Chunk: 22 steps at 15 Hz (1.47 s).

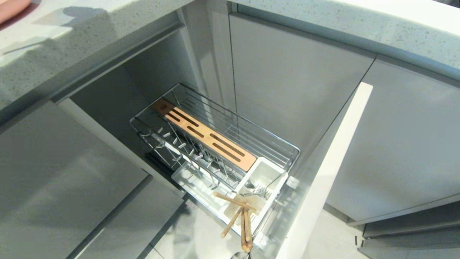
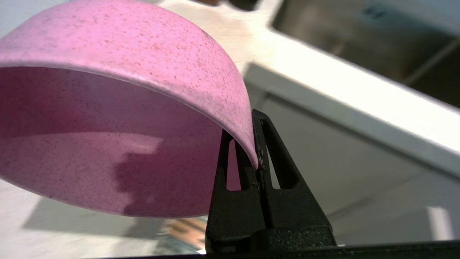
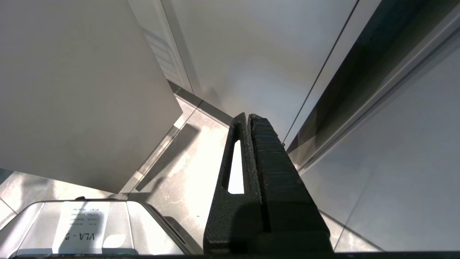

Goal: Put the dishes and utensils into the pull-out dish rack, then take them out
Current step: Take the bowl out of the cupboard

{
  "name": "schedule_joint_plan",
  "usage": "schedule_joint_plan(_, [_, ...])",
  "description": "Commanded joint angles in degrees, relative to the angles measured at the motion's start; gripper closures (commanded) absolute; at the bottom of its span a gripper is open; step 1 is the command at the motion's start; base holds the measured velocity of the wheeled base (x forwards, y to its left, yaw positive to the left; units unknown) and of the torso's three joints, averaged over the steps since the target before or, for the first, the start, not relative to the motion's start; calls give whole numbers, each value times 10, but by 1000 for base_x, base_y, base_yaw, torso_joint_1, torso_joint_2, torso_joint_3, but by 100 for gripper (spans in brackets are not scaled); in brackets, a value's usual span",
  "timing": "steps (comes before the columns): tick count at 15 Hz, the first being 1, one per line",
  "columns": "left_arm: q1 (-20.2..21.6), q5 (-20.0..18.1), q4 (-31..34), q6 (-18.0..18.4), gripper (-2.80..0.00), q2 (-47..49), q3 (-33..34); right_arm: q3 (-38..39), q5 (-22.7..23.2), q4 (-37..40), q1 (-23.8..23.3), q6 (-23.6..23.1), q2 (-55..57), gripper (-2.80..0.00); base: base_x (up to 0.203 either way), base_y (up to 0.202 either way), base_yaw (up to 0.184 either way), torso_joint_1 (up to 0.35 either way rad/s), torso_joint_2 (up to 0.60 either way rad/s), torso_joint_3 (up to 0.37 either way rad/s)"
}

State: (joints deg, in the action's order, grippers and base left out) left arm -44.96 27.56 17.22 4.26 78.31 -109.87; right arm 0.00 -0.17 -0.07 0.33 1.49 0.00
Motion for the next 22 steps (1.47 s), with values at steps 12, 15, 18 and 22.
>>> schedule_joint_plan(12, [415, -54, 92, 123, 0, -87, -10, 1, 0, 0, 0, 0, 0, 0, 0, 0, 0, 0, 0, 0])
schedule_joint_plan(15, [518, -146, 128, 129, 0, -88, -19, 1, 0, 0, 0, 0, 0, 0, 0, 0, 0, 0, 0, 0])
schedule_joint_plan(18, [544, -212, 203, 130, 0, -84, -24, 1, 0, 0, 0, 0, 0, 0, 0, 0, 0, 0, 0, 0])
schedule_joint_plan(22, [557, -224, 223, 125, 0, -50, -28, 0, 0, 0, 1, 0, 0, 0, 0, 0, 0, 0, 0, 0])
